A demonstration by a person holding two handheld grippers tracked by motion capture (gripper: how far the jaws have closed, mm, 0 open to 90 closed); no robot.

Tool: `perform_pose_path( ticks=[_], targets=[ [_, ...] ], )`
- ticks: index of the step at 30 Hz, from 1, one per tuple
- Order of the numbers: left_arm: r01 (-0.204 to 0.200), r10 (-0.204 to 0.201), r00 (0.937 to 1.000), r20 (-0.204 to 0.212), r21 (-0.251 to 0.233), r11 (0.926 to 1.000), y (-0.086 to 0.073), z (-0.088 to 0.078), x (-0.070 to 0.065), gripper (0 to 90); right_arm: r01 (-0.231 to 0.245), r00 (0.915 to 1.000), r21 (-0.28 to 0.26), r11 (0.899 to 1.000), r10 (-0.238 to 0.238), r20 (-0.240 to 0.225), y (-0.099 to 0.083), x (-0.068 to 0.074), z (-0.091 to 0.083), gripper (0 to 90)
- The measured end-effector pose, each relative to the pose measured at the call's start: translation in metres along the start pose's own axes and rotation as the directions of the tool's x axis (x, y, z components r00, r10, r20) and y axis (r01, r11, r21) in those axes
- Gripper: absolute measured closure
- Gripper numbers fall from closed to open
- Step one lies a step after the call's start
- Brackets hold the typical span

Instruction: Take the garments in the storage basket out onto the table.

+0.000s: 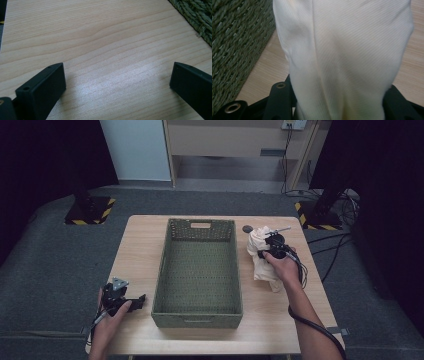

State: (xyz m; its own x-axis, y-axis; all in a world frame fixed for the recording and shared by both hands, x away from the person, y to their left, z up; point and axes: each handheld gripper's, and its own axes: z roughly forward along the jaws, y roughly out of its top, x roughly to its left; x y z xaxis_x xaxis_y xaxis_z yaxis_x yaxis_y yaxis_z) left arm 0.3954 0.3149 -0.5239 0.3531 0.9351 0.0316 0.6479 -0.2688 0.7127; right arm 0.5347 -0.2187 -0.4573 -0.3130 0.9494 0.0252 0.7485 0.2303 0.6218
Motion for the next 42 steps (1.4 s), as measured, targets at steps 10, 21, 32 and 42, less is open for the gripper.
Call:
perform_pose_path(
  ticks=[10, 21, 32, 42],
  targets=[
    [0.000, 0.000, 1.0000, 0.001, 0.000, 1.0000, 0.000, 0.000, 0.000, 0.0, -0.022, 0.9998, 0.024, 0.999, 0.022, -0.001, -0.004, -0.005, 0.018, 52.0],
    [-0.001, 0.001, 1.0000, 0.001, 0.000, 1.0000, 0.000, 0.000, 0.000, 0.0, -0.020, 0.9998, 0.018, 1.000, 0.020, 0.005, -0.012, -0.008, 0.026, 49.6],
    [-0.001, 0.001, 1.0000, 0.001, 0.000, 1.0000, 0.000, 0.000, 0.000, 0.0, -0.047, 0.9989, 0.009, 0.999, 0.047, -0.003, -0.017, -0.012, 0.027, 42.7],
    [-0.001, 0.001, 1.0000, 0.001, 0.000, 1.0000, 0.000, 0.000, 0.000, 0.0, -0.047, 0.9989, -0.023, 0.999, 0.047, -0.007, -0.015, -0.013, 0.021, 21.3]
  ],
)
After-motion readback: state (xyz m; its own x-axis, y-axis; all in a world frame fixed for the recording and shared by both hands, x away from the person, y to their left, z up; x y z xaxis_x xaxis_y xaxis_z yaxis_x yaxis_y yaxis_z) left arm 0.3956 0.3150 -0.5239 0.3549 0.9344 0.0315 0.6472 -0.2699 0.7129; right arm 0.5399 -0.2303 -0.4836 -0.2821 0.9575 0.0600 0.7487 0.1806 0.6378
